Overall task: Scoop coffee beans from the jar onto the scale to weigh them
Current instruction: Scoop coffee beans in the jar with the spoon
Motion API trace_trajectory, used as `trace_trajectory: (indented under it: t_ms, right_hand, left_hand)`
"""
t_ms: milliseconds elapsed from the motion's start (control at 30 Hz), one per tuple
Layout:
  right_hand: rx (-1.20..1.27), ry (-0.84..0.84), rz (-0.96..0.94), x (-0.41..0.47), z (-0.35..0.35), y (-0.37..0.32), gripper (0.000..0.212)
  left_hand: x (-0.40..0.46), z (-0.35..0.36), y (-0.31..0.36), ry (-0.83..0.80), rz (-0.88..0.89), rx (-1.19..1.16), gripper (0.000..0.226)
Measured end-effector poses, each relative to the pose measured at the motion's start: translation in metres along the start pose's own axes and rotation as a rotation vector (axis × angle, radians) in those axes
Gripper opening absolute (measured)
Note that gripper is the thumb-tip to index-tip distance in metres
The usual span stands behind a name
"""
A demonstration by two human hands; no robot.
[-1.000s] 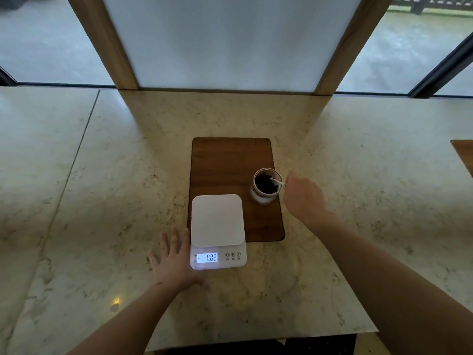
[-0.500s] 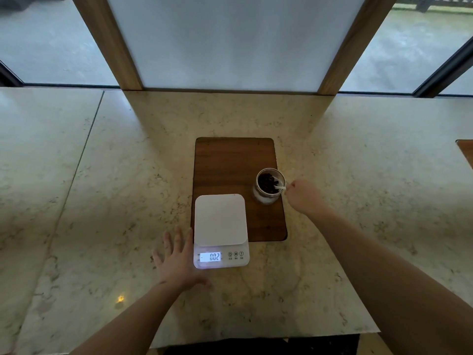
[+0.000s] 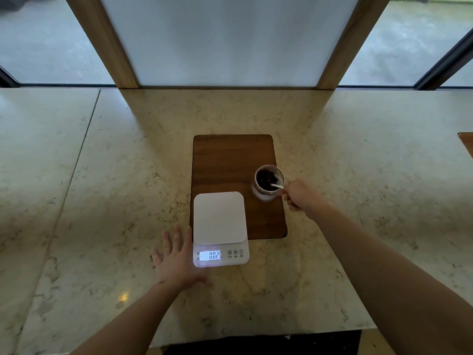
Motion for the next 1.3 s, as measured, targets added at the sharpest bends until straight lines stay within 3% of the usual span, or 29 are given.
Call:
trace_trajectory:
  t_ms: [1300]
  right_hand:
    - [0.481,-0.09,0.037,-0.003,0.005,0.018,0.04]
  left_hand:
    - [-0.015,-0.007,0.008,-0.026,-0.006,0.027,0.153]
Point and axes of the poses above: each hand's wrist, its own x-axis towards the middle knuckle, its own z-axis out of the palm, y = z × x, the point moved 2 cm from there along x, towards the middle knuckle, and after that the axes turned 13 degrees about -y, right-handed, at the moved point
